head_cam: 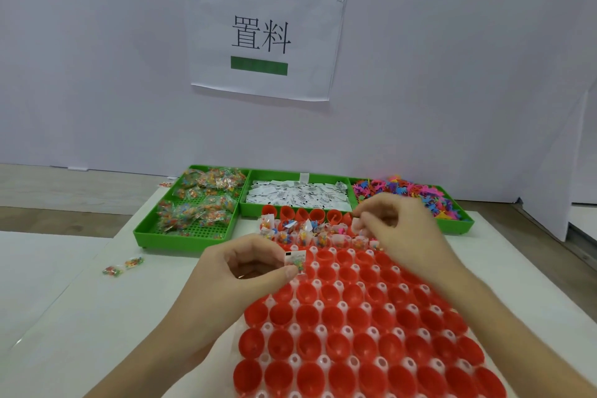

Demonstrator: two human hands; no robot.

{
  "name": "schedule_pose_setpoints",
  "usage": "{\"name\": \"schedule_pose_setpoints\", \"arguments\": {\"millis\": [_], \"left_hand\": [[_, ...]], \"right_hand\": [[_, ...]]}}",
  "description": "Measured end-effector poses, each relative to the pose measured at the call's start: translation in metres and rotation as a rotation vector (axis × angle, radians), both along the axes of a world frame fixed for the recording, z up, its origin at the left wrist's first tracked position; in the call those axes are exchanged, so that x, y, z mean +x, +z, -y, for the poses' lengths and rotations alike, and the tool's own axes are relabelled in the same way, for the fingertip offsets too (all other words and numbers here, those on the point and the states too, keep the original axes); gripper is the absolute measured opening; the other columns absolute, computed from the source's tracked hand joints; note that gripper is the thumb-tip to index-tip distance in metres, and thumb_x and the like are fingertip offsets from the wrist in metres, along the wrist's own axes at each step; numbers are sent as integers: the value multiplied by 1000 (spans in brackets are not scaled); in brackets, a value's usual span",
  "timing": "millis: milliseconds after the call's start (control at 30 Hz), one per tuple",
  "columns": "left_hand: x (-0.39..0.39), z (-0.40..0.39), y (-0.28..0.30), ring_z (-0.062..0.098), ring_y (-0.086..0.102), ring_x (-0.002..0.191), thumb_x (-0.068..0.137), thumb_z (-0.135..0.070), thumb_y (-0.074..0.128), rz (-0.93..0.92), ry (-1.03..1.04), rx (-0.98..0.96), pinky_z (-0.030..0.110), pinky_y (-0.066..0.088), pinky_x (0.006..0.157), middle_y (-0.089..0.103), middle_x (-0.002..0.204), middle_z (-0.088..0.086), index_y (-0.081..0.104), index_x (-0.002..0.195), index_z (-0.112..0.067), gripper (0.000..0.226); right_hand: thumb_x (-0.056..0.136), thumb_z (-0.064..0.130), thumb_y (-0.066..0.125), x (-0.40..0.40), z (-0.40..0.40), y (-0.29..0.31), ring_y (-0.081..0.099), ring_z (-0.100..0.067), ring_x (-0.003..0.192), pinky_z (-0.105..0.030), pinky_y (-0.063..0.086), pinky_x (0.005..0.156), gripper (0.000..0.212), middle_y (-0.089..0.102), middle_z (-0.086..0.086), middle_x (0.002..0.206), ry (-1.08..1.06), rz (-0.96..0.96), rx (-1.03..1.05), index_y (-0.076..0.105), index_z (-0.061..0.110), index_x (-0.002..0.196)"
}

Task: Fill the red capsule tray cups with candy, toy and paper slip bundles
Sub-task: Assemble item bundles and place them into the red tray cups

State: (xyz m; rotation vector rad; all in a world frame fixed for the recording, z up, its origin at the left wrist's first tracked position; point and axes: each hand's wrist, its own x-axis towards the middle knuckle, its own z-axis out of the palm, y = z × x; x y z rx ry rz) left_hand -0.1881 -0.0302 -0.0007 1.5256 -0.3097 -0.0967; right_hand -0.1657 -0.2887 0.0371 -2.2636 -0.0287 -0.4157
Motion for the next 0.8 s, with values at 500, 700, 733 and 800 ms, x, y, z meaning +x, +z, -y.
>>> {"name": "schedule_pose_setpoints", "arguments": {"millis": [500,700,733,800], "left_hand": [[5,-3,0,13,72,76,66,-22,90,-7,73,-25,14,53,68,75,81,5,77,79,-15,19],[6,-4,2,17,74,77,63,-24,89,-12,95,-26,16,56,71,76,81,8,77,79,-15,22],[6,-4,2,17,73,77,63,-24,89,-11,94,-27,16,56,70,76,81,8,77,79,-15,22],[6,-4,2,17,73,76,62,-25,89,-7,95,-33,16,56,70,76,81,9,77,79,-15,22]], "right_hand": [[90,24,76,120,112,-9,63,-15,90,-24,44,79,13,75,-2,106,-14,-352,-756,81,20,102],[89,20,78,125,115,-11,58,-16,90,-24,41,76,8,62,1,97,-51,-376,-709,72,15,92],[89,20,78,124,115,-11,59,-16,89,-24,40,74,9,62,1,94,-61,-371,-680,70,15,90],[88,20,79,119,115,-11,62,-16,82,-25,41,66,11,67,-3,90,-93,-311,-574,69,15,86]]}}
